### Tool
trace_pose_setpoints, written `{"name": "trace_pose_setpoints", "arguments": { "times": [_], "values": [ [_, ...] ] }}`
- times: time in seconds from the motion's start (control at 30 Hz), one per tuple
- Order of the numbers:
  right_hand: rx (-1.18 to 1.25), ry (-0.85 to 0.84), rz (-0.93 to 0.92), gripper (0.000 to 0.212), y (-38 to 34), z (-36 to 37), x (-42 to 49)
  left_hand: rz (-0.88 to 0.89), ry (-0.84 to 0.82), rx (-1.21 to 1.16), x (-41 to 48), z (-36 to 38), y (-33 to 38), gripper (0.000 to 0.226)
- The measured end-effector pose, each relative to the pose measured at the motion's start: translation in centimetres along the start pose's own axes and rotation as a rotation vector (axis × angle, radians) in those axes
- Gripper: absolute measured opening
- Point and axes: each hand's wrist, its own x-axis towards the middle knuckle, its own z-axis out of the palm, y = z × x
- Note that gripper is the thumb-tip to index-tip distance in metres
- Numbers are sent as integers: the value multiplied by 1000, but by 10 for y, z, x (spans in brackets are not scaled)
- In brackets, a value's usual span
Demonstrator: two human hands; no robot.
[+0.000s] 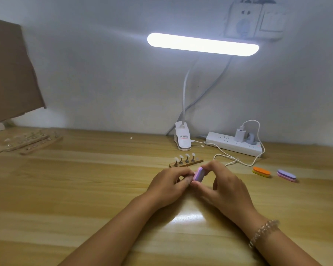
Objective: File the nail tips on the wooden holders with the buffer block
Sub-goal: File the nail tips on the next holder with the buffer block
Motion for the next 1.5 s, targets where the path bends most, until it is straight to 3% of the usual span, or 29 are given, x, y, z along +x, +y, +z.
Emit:
{"name": "trace_pose_setpoints", "arguments": {
  "times": [0.17,0.33,0.43,0.6,0.73,0.83,0.97,1.1,1.23,1.33,1.5],
  "values": [
    [-86,-25,-47,37,0,2,-3,3,-23,55,-2,-1,4,18],
    [14,42,41,33,3,-1,2,11,-14,71,-2,-2,6,17],
    [-7,-57,-26,33,3,1,-1,8,-18,90,-3,-2,6,19],
    [17,18,46,32,6,0,3,4,0,83,-2,-1,6,15],
    [-5,-61,-29,34,3,2,0,1,-9,91,-3,-2,6,18],
    [41,24,50,34,6,0,4,1,-1,92,-2,-2,7,17],
    [-7,-58,-38,34,5,1,0,-6,-24,92,-2,-2,8,19],
    [70,24,64,33,8,-1,4,-7,-23,75,-2,-2,8,17],
    [32,-75,-15,32,5,1,0,-13,-17,63,-1,-2,7,17],
    [53,30,84,31,7,-1,3,-19,-24,35,-1,-2,7,16],
    [-3,-77,-4,35,4,1,2,-20,-9,-2,2,-2,3,18]
  ]
}}
